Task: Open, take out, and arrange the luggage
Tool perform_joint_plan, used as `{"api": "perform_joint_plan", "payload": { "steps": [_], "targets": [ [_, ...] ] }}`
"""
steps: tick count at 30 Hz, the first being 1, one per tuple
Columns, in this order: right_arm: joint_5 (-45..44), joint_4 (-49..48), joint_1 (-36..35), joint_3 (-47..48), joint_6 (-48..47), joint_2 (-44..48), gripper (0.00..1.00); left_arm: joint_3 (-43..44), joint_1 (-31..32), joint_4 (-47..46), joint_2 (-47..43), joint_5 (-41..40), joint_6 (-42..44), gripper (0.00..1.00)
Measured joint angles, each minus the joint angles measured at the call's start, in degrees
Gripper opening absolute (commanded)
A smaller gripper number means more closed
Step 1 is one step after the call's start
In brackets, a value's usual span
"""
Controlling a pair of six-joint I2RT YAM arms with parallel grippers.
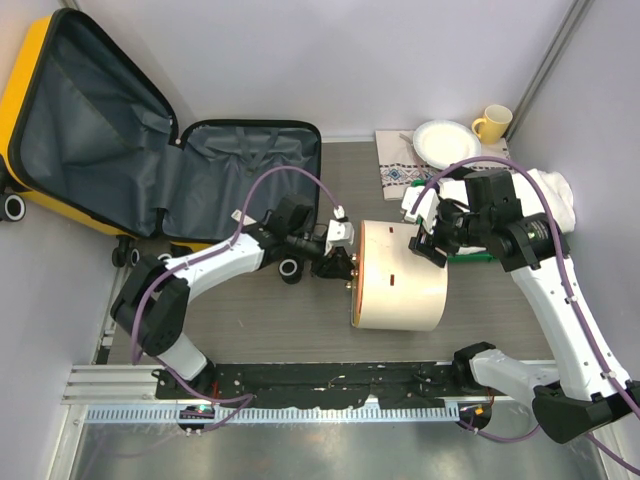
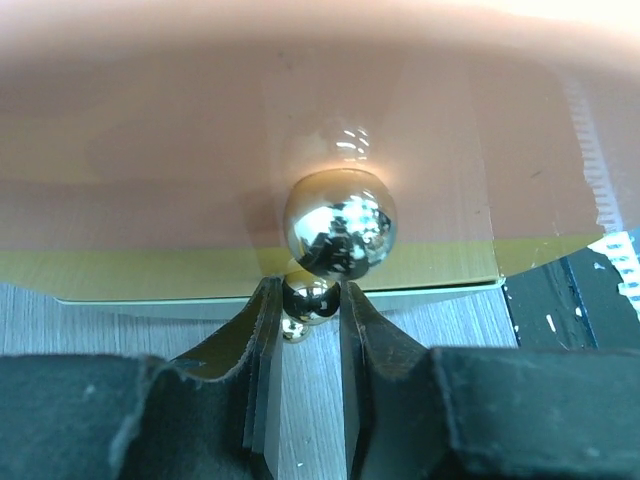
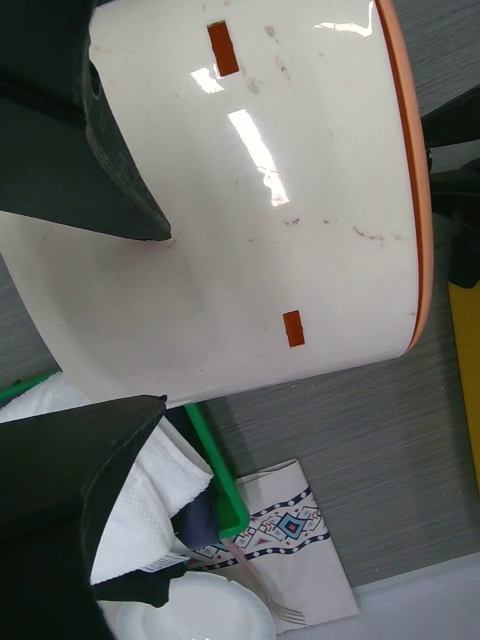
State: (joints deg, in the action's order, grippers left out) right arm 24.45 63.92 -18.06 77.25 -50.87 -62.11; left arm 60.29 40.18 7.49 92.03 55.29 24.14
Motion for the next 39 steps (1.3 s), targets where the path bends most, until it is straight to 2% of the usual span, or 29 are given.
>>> {"api": "perform_joint_plan", "payload": {
  "steps": [6, 17, 20, 21, 24, 27, 30, 35, 39],
  "targets": [
    [0.13, -1.27, 0.0, -1.42, -0.2, 1.31, 0.67, -2.95, -2.32, 0.11, -3.06, -0.61, 1.03, 0.0],
    [0.02, -2.6, 0.0, -2.25, -1.75, 1.88, 0.66, -2.56, -13.14, 17.75, -6.32, 4.98, 18.95, 0.01],
    [-0.48, -3.34, 0.0, -2.43, -2.14, 1.88, 0.66, -1.64, -15.02, 21.88, -6.32, 5.46, 23.04, 0.35],
    [-0.63, -3.45, 0.0, -2.43, -2.25, 1.88, 0.66, -1.31, -15.39, 23.04, -6.34, 5.44, 23.87, 0.5],
    [-1.36, -3.69, 0.0, -2.43, -2.62, 1.88, 0.66, 0.35, -17.22, 28.02, -6.36, 3.37, 26.67, 0.62],
    [-1.92, -3.8, 0.0, -2.43, -2.84, 1.88, 0.66, 6.67, -22.38, 37.73, -5.01, -0.07, 30.18, 0.68],
    [-2.34, -3.91, 0.0, -2.4, -2.86, 1.86, 0.66, 16.44, -27.8, 44.98, -2.67, -1.99, 33.97, 0.7],
    [-2.8, -3.89, 0.0, -2.03, -2.82, 1.7, 0.66, 27.04, -35.47, 50.93, 3.17, -7.52, 43.06, 0.7],
    [-2.99, -3.74, 0.0, -1.79, -2.56, 1.44, 0.66, 32.35, -37.46, 54.53, 12.22, -12.13, 51.15, 0.71]
  ]
}}
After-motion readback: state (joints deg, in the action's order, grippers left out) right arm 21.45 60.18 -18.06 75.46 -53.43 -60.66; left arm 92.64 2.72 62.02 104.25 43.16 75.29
